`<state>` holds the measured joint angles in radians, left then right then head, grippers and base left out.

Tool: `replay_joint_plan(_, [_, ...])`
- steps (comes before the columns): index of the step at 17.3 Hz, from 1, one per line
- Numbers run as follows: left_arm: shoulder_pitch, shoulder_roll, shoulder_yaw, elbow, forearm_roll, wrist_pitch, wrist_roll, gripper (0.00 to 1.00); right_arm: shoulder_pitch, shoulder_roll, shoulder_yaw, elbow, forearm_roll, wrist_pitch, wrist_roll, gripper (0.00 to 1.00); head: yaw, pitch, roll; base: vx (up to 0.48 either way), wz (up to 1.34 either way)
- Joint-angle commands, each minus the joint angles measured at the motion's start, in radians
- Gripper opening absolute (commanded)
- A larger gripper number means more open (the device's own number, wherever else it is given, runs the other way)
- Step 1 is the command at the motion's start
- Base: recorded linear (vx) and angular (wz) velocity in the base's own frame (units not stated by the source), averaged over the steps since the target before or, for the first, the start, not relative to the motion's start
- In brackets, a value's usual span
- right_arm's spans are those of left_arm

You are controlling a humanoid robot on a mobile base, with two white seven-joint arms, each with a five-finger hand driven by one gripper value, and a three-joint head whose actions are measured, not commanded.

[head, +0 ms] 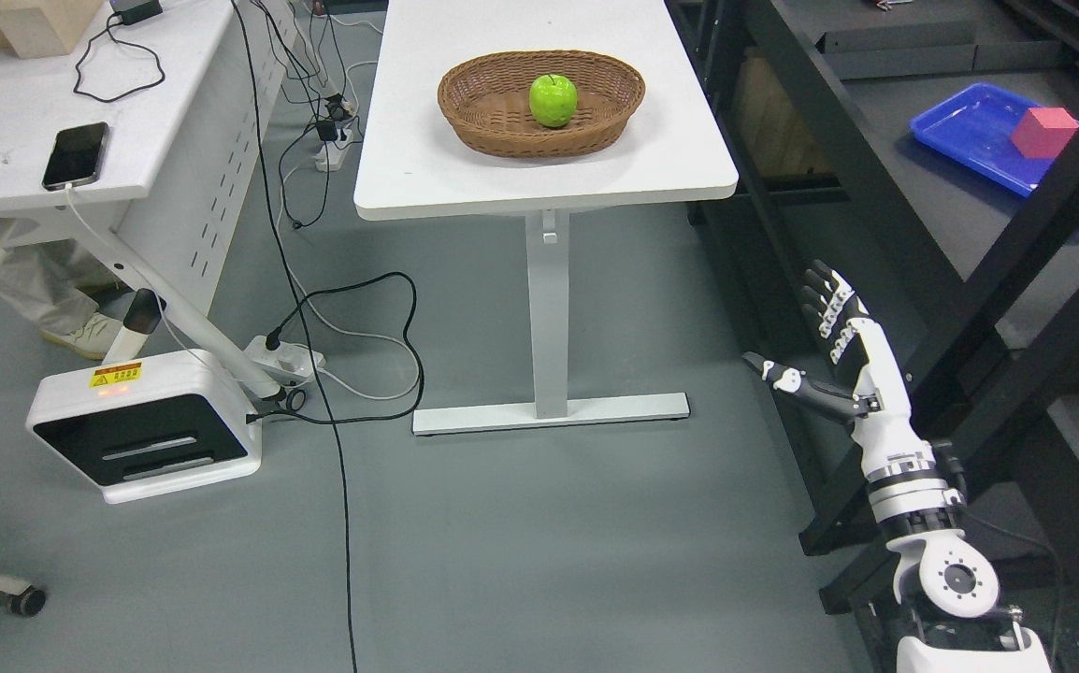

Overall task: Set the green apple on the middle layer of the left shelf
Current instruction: 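Reach the right hand toward the green apple in the wicker basket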

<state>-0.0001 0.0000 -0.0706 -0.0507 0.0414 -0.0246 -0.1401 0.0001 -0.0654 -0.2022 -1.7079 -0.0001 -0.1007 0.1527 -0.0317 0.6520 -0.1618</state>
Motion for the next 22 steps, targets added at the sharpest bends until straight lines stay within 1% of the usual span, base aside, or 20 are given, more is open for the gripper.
replay_joint_plan(1, [-0.012, 0.017, 0.000, 0.000, 0.000, -0.001, 0.001, 1.00, 0.026, -0.025, 0.021, -0.002, -0.023, 0.021, 0.013, 1.00, 0.0000, 0.000, 0.000, 0.007, -0.04])
replay_joint_plan(2, [-0.012, 0.017, 0.000, -0.001, 0.000, -0.001, 0.001, 1.00, 0.026, -0.028, 0.017, -0.001, -0.026, 0.051, 0.013, 1.00, 0.0000, 0.000, 0.000, 0.007, -0.04])
replay_joint_plan(3, [-0.012, 0.017, 0.000, -0.001, 0.000, -0.001, 0.001, 1.00, 0.032, -0.028, 0.014, -0.001, -0.031, 0.059, 0.013, 1.00, 0.0000, 0.000, 0.000, 0.038, 0.00])
replay_joint_plan(4, [-0.012, 0.017, 0.000, 0.000, 0.000, -0.001, 0.001, 1.00, 0.038, -0.028, 0.012, -0.001, -0.032, 0.035, 0.015, 1.00, 0.0000, 0.000, 0.000, 0.038, 0.00])
replay_joint_plan(5, [-0.012, 0.017, 0.000, 0.000, 0.000, -0.001, 0.001, 1.00, 0.041, -0.024, 0.012, -0.001, -0.034, -0.050, 0.015, 1.00, 0.0000, 0.000, 0.000, 0.032, 0.06])
replay_joint_plan(6, [-0.012, 0.017, 0.000, 0.000, 0.000, -0.001, 0.001, 1.00, 0.044, -0.025, 0.015, -0.001, -0.034, -0.157, 0.018, 1.00, 0.0000, 0.000, 0.000, 0.064, 0.08])
replay_joint_plan(7, [-0.012, 0.017, 0.000, 0.000, 0.000, -0.001, 0.001, 1.00, 0.038, -0.036, 0.023, -0.001, -0.023, -0.221, 0.036, 1.00, 0.0000, 0.000, 0.000, 0.064, 0.08])
replay_joint_plan(8, [-0.012, 0.017, 0.000, 0.000, 0.000, -0.001, 0.001, 1.00, 0.015, -0.103, 0.052, -0.001, 0.068, -0.203, 0.076, 0.95, 0.0000, 0.000, 0.000, 0.084, 0.01])
replay_joint_plan(9, [-0.012, 0.017, 0.000, 0.000, 0.000, -0.001, 0.001, 1.00, -0.030, -0.196, 0.126, -0.001, 0.251, -0.200, 0.097, 0.93, 0.0000, 0.000, 0.000, 0.084, 0.01])
replay_joint_plan(10, [-0.012, 0.017, 0.000, -0.001, 0.000, -0.001, 0.001, 1.00, -0.058, -0.255, 0.195, -0.001, 0.489, -0.202, 0.094, 0.93, 0.0000, 0.000, 0.000, 0.097, -0.07])
replay_joint_plan(11, [-0.012, 0.017, 0.000, 0.000, 0.000, -0.001, 0.001, 1.00, -0.078, -0.278, 0.219, -0.001, 0.666, -0.202, 0.094, 0.93, 0.0000, 0.000, 0.000, 0.097, -0.07])
replay_joint_plan(12, [-0.012, 0.017, 0.000, -0.001, 0.000, -0.001, 0.001, 1.00, -0.097, -0.295, 0.225, -0.001, 0.704, -0.203, 0.106, 0.94, 0.0000, 0.000, 0.000, 0.111, -0.23])
replay_joint_plan(13, [-0.012, 0.017, 0.000, 0.000, 0.000, -0.001, 0.001, 1.00, -0.104, -0.333, 0.224, -0.001, 0.694, -0.203, 0.113, 0.96, 0.0000, 0.000, 0.000, 0.109, -0.34])
replay_joint_plan(15, [-0.012, 0.017, 0.000, 0.000, 0.000, -0.001, 0.001, 1.00, -0.133, -0.341, 0.215, -0.001, 0.669, -0.197, 0.113, 0.99, 0.0000, 0.000, 0.000, 0.134, -0.37])
replay_joint_plan(17, [-0.012, 0.017, 0.000, 0.000, 0.000, -0.001, 0.001, 1.00, -0.163, -0.323, 0.216, -0.001, 0.651, -0.198, 0.105, 0.99, 0.0000, 0.000, 0.000, 0.192, -0.39])
replay_joint_plan(19, [-0.012, 0.017, 0.000, -0.001, 0.000, -0.001, 0.001, 1.00, -0.186, -0.282, 0.219, -0.002, 0.649, -0.217, 0.100, 0.99, 0.0000, 0.000, 0.000, 0.235, -0.32])
replay_joint_plan(22, [-0.012, 0.017, 0.000, -0.001, 0.000, -0.001, 0.001, 1.00, -0.212, -0.261, 0.260, -0.002, 0.647, -0.257, 0.100, 0.99, 0.0000, 0.000, 0.000, 0.272, -0.15])
